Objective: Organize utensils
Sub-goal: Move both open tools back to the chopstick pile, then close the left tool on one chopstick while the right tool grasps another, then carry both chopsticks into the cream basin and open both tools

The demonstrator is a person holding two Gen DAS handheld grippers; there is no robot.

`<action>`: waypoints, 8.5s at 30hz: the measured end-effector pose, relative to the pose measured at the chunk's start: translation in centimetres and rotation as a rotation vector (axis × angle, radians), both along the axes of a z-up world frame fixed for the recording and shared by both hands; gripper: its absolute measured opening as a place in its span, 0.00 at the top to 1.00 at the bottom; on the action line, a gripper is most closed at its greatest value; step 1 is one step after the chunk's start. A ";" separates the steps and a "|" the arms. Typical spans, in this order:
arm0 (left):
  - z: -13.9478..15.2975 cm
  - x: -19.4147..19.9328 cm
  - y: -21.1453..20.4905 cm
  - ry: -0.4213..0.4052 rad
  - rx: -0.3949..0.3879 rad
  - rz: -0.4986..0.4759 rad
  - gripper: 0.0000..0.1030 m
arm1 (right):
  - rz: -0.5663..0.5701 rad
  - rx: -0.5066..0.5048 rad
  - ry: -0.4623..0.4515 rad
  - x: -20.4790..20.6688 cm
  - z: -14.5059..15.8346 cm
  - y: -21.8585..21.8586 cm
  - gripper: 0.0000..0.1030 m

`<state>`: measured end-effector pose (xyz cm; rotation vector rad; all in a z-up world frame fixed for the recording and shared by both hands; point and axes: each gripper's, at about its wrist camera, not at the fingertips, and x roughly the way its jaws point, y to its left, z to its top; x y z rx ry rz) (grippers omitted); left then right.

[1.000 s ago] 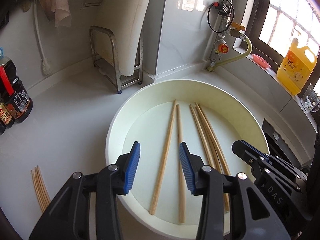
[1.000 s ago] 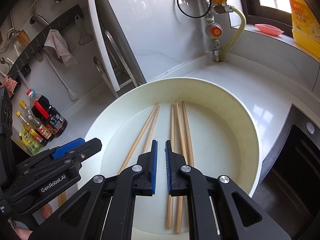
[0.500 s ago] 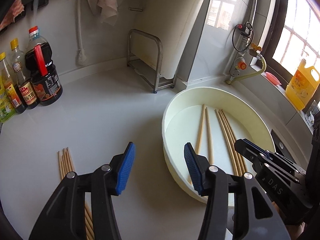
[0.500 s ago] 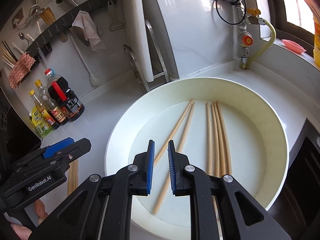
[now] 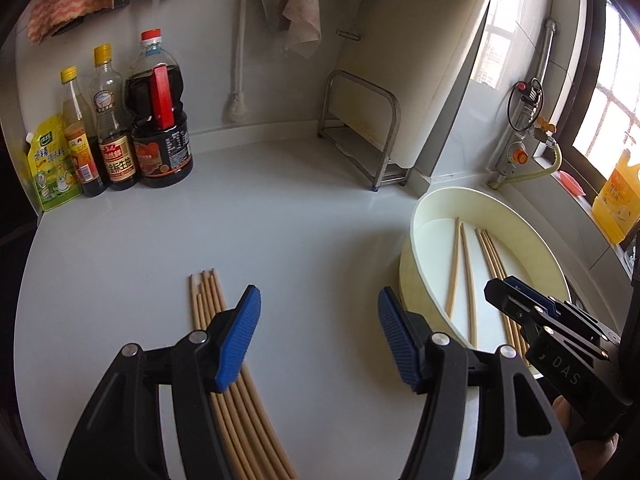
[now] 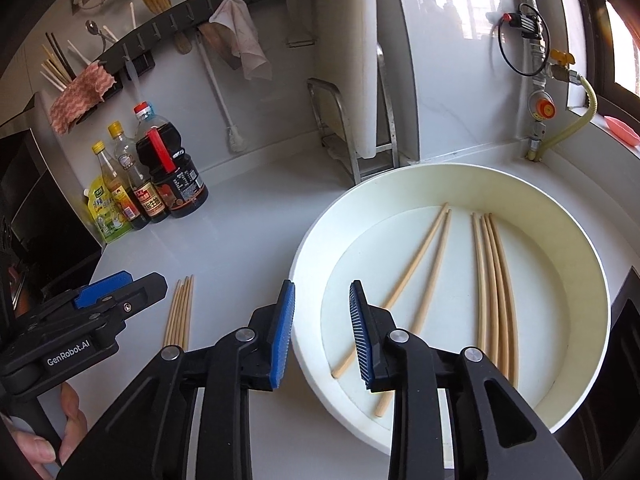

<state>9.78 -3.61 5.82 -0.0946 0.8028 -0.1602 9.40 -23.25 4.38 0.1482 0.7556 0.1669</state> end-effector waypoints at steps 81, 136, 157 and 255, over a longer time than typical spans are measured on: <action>-10.4 -3.8 13.2 0.117 0.047 0.212 0.15 | 0.353 -0.219 0.170 0.7 -10.5 16.9 0.60; -12.0 -2.4 11.2 0.164 0.137 0.208 0.15 | 0.304 -0.251 0.162 1.5 -10.7 14.7 0.62; -11.2 -1.5 10.6 0.146 0.107 0.155 0.93 | 0.370 -0.308 0.104 1.2 -10.9 16.7 0.94; -2.0 4.7 -12.7 0.092 0.046 -0.277 0.64 | -0.207 0.023 0.075 1.9 -1.3 -10.0 0.89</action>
